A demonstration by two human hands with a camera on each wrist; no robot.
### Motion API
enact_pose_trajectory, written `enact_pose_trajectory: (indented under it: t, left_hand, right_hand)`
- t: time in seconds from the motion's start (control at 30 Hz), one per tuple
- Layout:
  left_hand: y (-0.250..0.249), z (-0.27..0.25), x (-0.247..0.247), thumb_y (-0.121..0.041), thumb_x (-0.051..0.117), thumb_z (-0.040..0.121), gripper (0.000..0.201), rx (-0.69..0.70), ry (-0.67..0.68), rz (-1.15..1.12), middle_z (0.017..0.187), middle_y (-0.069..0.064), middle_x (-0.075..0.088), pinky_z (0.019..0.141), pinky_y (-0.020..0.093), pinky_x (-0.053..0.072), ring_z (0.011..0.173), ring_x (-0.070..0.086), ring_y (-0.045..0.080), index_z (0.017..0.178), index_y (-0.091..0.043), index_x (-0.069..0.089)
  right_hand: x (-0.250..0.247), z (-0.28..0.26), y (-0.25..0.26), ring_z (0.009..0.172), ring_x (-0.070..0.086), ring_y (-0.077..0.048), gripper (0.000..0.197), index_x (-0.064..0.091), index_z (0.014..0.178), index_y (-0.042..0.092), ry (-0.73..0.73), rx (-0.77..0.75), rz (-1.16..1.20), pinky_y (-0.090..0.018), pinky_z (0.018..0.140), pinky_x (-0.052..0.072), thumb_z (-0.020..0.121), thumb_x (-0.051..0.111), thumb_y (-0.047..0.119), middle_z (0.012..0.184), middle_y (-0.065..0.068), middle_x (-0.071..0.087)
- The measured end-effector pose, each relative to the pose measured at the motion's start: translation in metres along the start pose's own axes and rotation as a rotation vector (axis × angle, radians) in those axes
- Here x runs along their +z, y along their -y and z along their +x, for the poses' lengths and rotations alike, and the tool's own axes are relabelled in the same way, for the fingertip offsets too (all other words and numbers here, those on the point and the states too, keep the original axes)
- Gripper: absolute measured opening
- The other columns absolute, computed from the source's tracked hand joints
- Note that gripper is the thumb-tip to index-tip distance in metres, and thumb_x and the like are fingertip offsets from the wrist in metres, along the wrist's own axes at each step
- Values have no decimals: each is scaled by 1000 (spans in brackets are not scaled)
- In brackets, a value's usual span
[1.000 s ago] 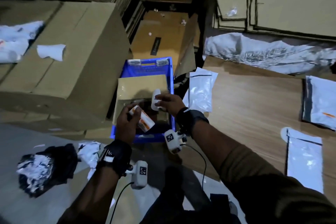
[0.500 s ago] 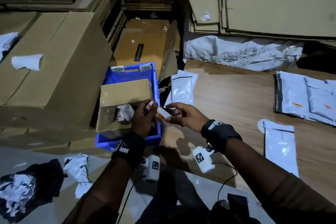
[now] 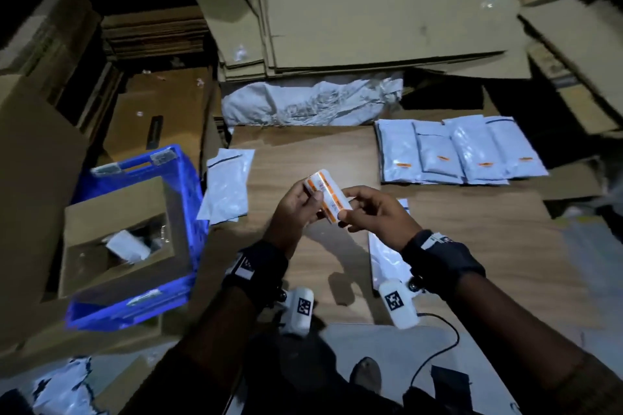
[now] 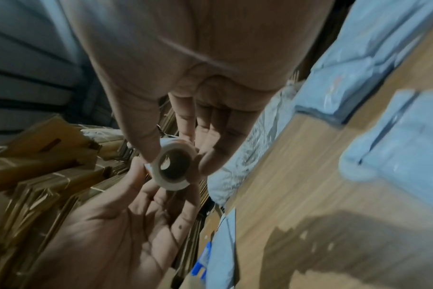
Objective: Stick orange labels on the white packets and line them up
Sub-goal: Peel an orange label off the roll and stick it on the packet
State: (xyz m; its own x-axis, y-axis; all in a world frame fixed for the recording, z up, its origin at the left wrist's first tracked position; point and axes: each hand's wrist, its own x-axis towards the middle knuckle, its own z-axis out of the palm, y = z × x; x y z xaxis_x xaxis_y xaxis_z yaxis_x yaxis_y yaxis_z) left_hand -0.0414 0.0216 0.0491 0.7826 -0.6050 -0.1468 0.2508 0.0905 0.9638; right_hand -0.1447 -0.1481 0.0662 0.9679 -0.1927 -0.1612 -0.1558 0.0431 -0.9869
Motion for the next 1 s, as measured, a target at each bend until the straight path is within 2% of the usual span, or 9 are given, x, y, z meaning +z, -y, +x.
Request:
enact_pose_trajectory:
  t: [0.1,0.2,0.33,0.43,0.5,0.6,0.77,0.9,1.0]
  left_hand:
    - [4,3,41,-23,61,93,37,0,45,-60,112,14,69,92,47,53,101,65,30,128,-11,60]
    - [8,7,72,-22,63,94,37,13,76,-60,112,11,71,91,48,52,100,66,28,129,-10,60]
    - [9,6,107,-22,62,94,44,17,116,-38,114,12,70,84,40,56,99,68,25,133,-5,55]
    - [9,5,125,-19,61,97,41,43,153,-28,121,18,69,87,40,57,105,69,28,135,-3,54]
    - [8,4,134,-12,58,102,35,53,184,-16,124,21,69,88,40,58,109,69,31,135,0,54]
    - [4,1,145,-5,50,104,33,50,224,-35,127,19,68,87,33,57,114,69,31,136,4,52]
    - [5,1,151,-14,43,107,37,16,244,-50,133,16,66,95,34,55,123,64,31,140,0,50]
    - [3,2,151,-12,38,109,31,1,259,-34,125,8,71,90,29,55,117,67,22,134,-8,55]
    - [4,3,150,-18,46,105,37,29,253,-25,131,16,67,96,38,55,121,65,31,139,-3,52]
  right_hand:
    - [-36,-21,4,81,67,-24,38,68,118,21,-39,-47,-122,-33,73,54,83,83,16,83,3,71]
    - [-69,-41,8,87,70,-21,37,68,116,25,-144,-124,-334,-37,83,56,83,85,24,93,-1,73]
    - [-97,-62,22,88,66,-14,29,69,111,19,-282,-316,-440,-20,69,50,85,83,19,99,2,69]
    - [-104,-69,28,87,64,-14,25,71,108,14,-308,-411,-466,-15,67,49,86,82,9,99,0,65]
    - [-106,-71,26,84,65,-13,25,71,107,13,-305,-411,-425,-15,66,50,85,81,5,97,-2,66]
    - [-109,-71,22,82,66,-13,25,70,105,16,-331,-371,-317,-21,64,53,86,78,3,92,-2,69]
    - [-114,-73,18,83,68,-16,23,70,104,16,-355,-354,-282,-21,65,53,87,78,4,90,-3,72]
    - [-116,-73,19,84,68,-14,24,72,103,19,-366,-350,-264,-22,70,54,87,77,3,88,-1,72]
    - [-117,-72,18,83,67,-12,24,72,103,17,-365,-339,-245,-21,72,53,86,77,1,89,-4,72]
